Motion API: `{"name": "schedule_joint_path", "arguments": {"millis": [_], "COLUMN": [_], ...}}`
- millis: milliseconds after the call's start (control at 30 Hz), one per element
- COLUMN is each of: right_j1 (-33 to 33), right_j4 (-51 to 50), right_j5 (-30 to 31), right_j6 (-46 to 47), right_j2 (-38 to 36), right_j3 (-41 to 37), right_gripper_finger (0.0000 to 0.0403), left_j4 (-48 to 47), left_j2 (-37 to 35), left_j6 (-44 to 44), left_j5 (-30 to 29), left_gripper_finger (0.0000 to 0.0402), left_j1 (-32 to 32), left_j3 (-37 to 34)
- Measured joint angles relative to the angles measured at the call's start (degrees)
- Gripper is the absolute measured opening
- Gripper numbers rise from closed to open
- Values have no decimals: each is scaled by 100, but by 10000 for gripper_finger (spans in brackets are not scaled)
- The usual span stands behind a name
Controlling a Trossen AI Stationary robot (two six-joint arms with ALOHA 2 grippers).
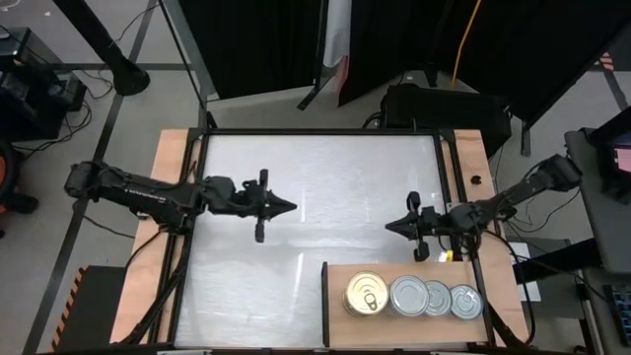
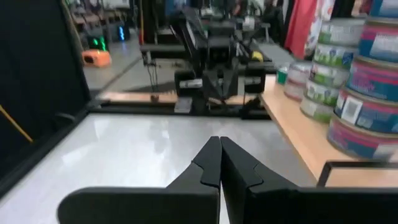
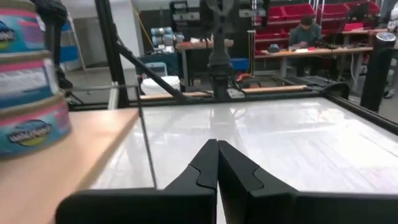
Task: Stack canned seafood by type on shelf
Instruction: Return to Home Position
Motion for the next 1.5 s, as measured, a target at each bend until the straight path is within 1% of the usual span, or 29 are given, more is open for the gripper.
{"name": "schedule_joint_path", "arguments": {"millis": [133,267,300,533,767,833,933,1033,1167,1233,1400,1500], "right_j1": [-291,-364,-364,-364,-364,-366,-369,-440,-601,-634,-711,-802], "right_j4": [-310,-342,-344,-372,-399,-395,-537,-1034,-1772,-2200,-2717,-3221], "right_j5": [-253,-417,-417,-415,-405,-408,-416,-422,-715,-708,-726,-870], "right_j6": [216,296,296,298,336,363,308,314,348,348,151,201], "right_j2": [-10,-35,-43,-64,-91,-138,-344,-703,-1411,-1828,-2779,-3261], "right_j3": [0,2,1,2,2,2,5,7,7,7,7,11], "right_gripper_finger": [0,0,0,0,0,0,0,0,0,0,0,0], "left_j4": [177,798,975,1417,1631,1553,1318,887,-86,-443,-1025,-1204], "left_j2": [-313,-625,-706,-1454,-2464,-2800,-3277,-3771,-4465,-4812,-5594,-5967], "left_j6": [44,1,-24,-142,-177,-181,19,175,153,153,156,157], "left_j5": [-47,-50,-57,-314,-437,-513,-584,-679,-775,-779,-922,-1058], "left_gripper_finger": [1,1,1,0,0,0,0,0,0,0,0,0], "left_j1": [0,0,-1,-110,-111,-111,-111,-111,-111,-111,-111,-111], "left_j3": [-466,-1127,-1309,-2403,-3358,-3484,-3484,-3485,-3486,-3486,-3487,-3488]}}
